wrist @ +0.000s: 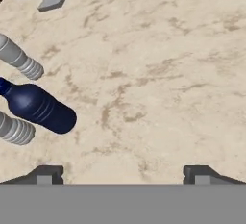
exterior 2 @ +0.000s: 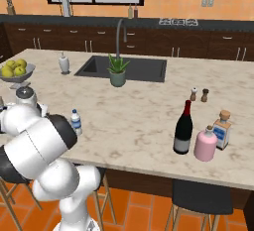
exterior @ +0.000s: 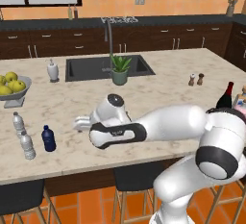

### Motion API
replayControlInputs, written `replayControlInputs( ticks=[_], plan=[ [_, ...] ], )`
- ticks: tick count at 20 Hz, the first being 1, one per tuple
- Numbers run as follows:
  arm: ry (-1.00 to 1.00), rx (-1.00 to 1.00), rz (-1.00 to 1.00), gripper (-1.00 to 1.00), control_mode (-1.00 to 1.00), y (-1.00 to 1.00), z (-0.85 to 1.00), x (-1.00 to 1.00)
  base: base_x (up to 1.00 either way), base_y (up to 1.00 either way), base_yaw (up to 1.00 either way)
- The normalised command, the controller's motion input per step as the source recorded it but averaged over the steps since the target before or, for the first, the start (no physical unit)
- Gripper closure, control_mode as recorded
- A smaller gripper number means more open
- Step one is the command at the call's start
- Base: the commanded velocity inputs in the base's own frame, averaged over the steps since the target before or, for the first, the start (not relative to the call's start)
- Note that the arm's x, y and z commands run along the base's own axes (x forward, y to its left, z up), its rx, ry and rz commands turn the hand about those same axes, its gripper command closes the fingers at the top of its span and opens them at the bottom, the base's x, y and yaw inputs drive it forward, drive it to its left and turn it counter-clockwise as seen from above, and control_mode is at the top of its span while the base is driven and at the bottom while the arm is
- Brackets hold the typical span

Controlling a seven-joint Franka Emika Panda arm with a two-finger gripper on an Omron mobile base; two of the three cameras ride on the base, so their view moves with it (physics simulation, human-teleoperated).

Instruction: Move the plastic bottles in the middle to the plastics group, and the glass bottles in the middle to the glass group.

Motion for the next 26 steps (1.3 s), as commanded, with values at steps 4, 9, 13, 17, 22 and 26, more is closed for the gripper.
replayControlInputs(
  ticks=[4, 9, 13, 17, 22, 26],
  plan=[
    [0.14, -0.41, 0.05, -1.0, -1.0, -0.4, 0.69, -0.07, 0.0, 0.0, 0.0],
    [-0.08, -0.37, 0.11, -1.0, -1.0, -0.46, 0.5, -0.22, 0.0, 0.0, 0.0],
    [-0.07, -0.16, 0.09, -1.0, -1.0, -0.71, 0.24, -0.11, 0.0, 0.0, 0.0],
    [0.0, -0.08, 0.0, -1.0, -1.0, -0.73, 0.07, 0.11, 0.0, 0.0, 0.0],
    [0.01, -0.01, 0.0, -1.0, -1.0, -0.73, 0.0, 0.26, 0.0, 0.0, 0.0],
    [0.01, 0.0, 0.0, -1.0, -1.0, -0.52, -0.03, 0.33, 0.0, 0.0, 0.0]
  ],
)
